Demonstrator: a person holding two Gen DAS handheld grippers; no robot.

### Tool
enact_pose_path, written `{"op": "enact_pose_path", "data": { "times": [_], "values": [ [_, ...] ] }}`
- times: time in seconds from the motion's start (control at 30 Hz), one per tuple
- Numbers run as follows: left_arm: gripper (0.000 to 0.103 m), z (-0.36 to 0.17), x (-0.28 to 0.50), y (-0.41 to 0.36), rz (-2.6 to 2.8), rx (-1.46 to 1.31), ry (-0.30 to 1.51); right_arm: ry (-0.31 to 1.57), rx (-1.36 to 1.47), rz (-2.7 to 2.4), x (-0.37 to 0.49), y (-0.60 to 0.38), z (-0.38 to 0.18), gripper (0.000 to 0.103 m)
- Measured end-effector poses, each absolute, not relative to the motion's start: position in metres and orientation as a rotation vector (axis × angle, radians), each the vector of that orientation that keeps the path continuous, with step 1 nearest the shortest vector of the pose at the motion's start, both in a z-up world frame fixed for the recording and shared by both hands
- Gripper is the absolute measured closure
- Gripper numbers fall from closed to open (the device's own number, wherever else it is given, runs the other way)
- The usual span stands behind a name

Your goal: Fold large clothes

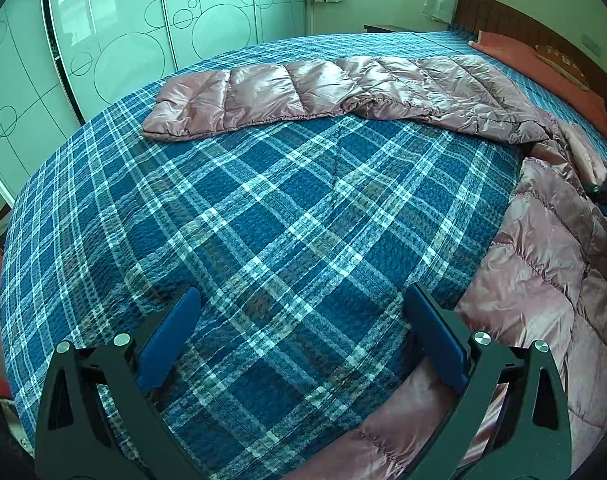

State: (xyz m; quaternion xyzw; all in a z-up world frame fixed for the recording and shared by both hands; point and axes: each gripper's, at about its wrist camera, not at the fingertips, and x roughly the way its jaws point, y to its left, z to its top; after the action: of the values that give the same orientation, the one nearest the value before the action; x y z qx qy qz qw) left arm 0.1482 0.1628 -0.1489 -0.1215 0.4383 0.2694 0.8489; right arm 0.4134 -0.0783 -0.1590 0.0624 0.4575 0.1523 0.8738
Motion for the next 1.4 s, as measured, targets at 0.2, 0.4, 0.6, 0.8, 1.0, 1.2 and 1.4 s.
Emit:
{"op": "enact_pose_path", "data": {
  "times": [0.2,0.4,0.6,0.8,1.0,1.2,1.4],
  "values": [
    [0.002,-0.149,0.148,0.163,0.568,-0.256,0.923,0.834,0.204,0.276,0.367,-0.154,-0.114,0.054],
    [0.002,-0.153,0.150,0.168,0.569,-0.255,0.922,0.782,0.209,-0.065,0.345,-0.282,-0.112,0.054],
    [0.002,-0.153,0.149,0.167,0.568,-0.256,0.921,0.899,0.185,-0.167,0.347,-0.328,-0.166,0.054],
    [0.002,-0.154,0.149,0.167,0.570,-0.252,0.921,0.814,0.218,-0.194,0.361,-0.336,-0.138,0.054],
    [0.002,-0.153,0.149,0.166,0.568,-0.257,0.919,0.897,0.193,-0.243,0.388,-0.343,-0.149,0.054],
    [0.002,-0.155,0.149,0.169,0.568,-0.258,0.917,0.809,0.198,-0.273,0.405,-0.345,-0.132,0.030],
    [0.002,-0.157,0.149,0.168,0.566,-0.263,0.913,0.824,0.190,-0.264,0.391,-0.328,-0.136,0.030]
  ]
}}
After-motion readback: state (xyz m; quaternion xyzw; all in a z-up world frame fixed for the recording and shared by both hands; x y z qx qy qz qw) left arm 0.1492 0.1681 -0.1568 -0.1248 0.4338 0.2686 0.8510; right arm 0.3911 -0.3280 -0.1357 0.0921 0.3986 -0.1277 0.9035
